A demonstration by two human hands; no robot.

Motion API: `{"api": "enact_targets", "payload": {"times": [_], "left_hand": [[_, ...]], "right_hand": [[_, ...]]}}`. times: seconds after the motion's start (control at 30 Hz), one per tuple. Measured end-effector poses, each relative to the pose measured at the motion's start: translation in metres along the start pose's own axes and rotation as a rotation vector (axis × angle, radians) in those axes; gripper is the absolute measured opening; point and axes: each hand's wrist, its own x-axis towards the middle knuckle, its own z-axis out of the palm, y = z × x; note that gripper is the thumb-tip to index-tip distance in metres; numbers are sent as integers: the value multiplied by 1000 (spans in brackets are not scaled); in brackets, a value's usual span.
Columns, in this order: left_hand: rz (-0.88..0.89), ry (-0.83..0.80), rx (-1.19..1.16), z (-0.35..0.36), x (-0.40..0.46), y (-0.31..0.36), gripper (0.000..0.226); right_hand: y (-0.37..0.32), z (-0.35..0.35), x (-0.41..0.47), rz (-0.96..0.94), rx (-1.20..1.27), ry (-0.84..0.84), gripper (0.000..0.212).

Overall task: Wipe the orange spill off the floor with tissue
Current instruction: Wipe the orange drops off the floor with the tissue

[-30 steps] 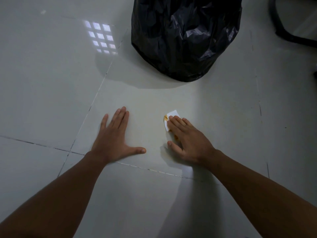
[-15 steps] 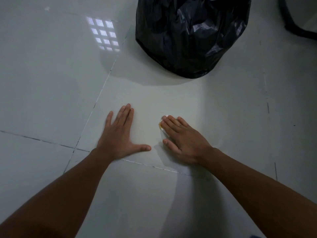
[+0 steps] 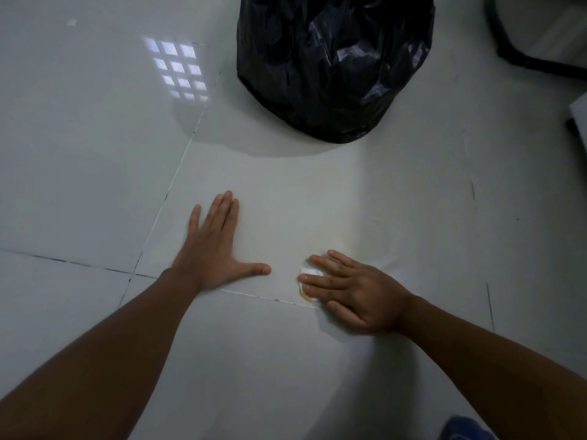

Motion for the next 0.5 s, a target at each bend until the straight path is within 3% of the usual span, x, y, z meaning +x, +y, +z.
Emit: {"api": "enact_targets", "payload": {"times": [0.17,0.37,0.5], "left_hand": [[-2,-7,-1,1,0,0,150],[-1,1,1,0,1,1,150],[2,19,-4,3,2,0,149]], "right_hand": [[24,-10,-43,79,-94,0,48],[33,-17,-47,613,-222,65,55],[37,-10,-8,778,-102,99,65]]}}
